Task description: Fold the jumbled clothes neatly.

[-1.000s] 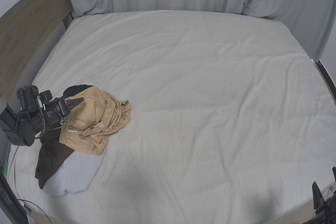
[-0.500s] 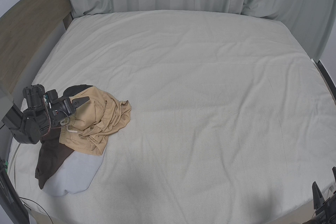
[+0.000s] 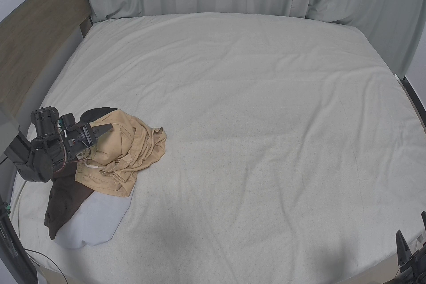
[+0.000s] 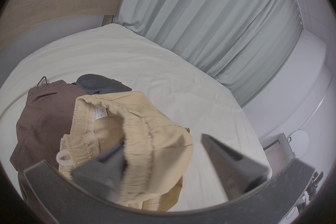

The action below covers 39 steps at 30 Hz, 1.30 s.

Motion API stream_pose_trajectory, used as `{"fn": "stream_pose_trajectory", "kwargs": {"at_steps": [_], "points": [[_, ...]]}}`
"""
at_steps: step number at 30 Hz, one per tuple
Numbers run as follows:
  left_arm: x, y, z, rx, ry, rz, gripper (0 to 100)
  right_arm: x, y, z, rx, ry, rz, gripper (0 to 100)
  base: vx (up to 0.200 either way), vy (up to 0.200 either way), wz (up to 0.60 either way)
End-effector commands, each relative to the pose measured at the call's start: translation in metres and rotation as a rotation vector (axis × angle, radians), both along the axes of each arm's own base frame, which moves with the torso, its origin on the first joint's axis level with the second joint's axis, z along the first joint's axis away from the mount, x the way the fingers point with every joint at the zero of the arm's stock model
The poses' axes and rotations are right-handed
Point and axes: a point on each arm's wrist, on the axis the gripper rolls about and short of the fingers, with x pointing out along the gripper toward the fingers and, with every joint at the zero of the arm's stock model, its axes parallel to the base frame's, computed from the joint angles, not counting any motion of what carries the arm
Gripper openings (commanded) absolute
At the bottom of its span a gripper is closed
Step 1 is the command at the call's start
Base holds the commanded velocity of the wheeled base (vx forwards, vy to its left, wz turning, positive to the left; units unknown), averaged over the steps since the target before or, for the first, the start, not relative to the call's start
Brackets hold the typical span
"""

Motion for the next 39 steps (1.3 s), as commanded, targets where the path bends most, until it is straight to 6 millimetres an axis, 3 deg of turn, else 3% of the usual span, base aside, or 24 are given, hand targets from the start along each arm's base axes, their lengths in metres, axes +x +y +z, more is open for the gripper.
{"fn": "stream_pose_trajectory", "kwargs": {"at_steps": [1, 9, 23, 33, 39], "points": [[-0.001, 0.000, 0.000, 0.000, 0.001, -0.001, 0, 0.000, 0.000, -0.005, 0.000, 0.005, 0.000, 100, 0.000, 0.000, 0.00], [-0.007, -0.001, -0.001, -0.002, 0.013, -0.006, 0, 0.000, 0.000, -0.005, 0.000, 0.005, 0.000, 100, 0.000, 0.000, 0.00], [-0.040, -0.008, 0.014, -0.013, -0.063, -0.026, 0, 0.000, 0.000, -0.005, 0.000, 0.005, 0.000, 100, 0.000, 0.000, 0.00], [-0.064, -0.030, 0.039, -0.062, -0.134, -0.108, 0, 0.000, 0.000, -0.005, 0.000, 0.005, 0.000, 100, 0.000, 0.000, 0.00], [-0.067, -0.038, 0.044, -0.065, -0.171, -0.134, 0, 0.000, 0.000, -0.005, 0.001, 0.005, 0.000, 100, 0.000, 0.000, 0.00]]}}
